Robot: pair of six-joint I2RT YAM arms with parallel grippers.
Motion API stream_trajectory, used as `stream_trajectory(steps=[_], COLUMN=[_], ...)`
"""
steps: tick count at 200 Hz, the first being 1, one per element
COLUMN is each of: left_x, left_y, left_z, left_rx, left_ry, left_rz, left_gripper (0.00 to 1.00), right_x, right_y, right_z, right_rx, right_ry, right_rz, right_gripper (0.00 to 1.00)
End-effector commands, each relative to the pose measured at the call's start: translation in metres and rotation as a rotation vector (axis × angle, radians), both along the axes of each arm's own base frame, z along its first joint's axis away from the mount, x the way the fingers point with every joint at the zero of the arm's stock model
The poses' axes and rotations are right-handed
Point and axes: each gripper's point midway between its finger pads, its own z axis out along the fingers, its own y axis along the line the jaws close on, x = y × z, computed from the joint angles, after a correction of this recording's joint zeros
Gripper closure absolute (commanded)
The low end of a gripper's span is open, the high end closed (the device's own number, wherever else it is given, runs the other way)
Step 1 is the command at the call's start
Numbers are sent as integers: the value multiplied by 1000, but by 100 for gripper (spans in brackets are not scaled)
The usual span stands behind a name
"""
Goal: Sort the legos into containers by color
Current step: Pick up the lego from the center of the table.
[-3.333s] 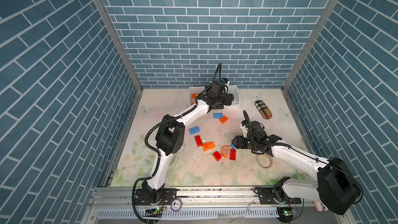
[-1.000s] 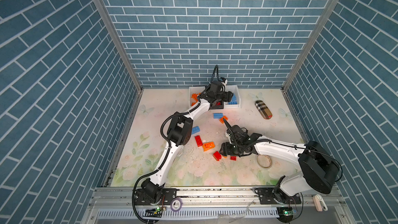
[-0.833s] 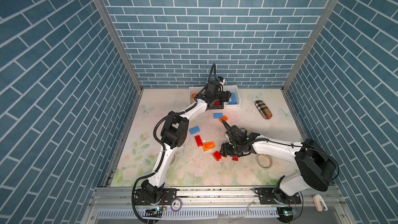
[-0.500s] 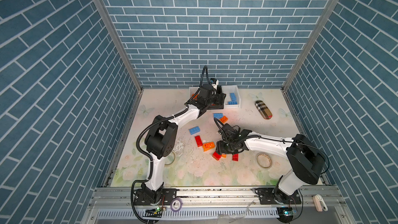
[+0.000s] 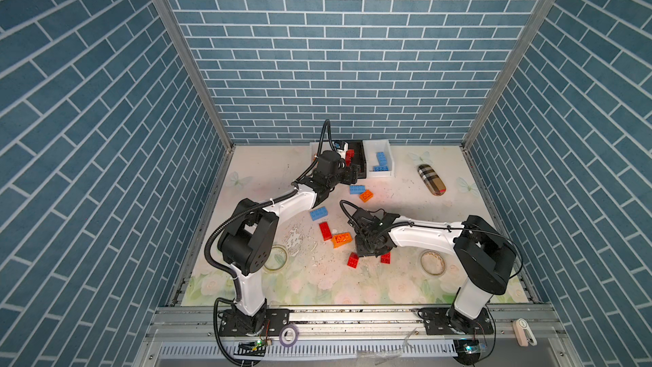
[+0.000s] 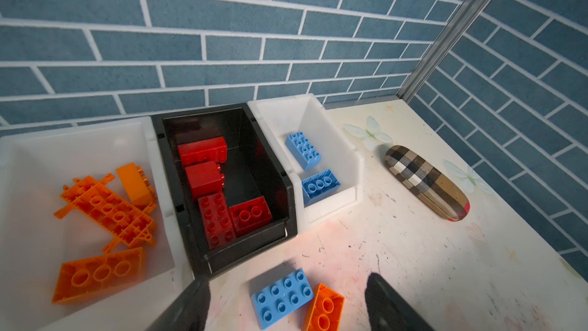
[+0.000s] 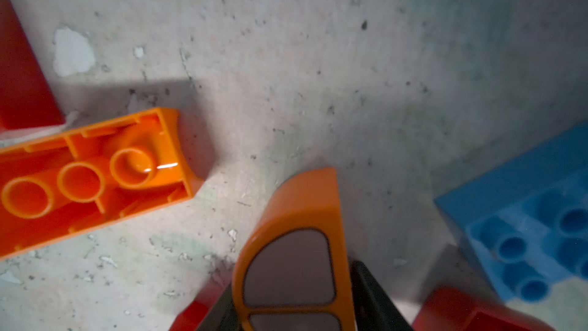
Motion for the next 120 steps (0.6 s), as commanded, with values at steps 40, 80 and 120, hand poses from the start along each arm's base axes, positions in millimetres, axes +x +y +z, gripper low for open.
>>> stream_trajectory(steps=[40,80,120], left_x=[-7,-14,-25], left_y=[18,27,44], left_z=[12,7,7], left_rx=[28,57,119], left_ry=[-42,-20,-1], left_rz=[35,56,72], left_gripper=[22,22,22], right_x=[6,15,37], right_y=[-12,-11,-10], right_z=[-7,-3,18], right_rx=[-96,-65,27], right_ry=[-22,-54,-123], right_rz=[-5,10,20], right_gripper=[54,64,68])
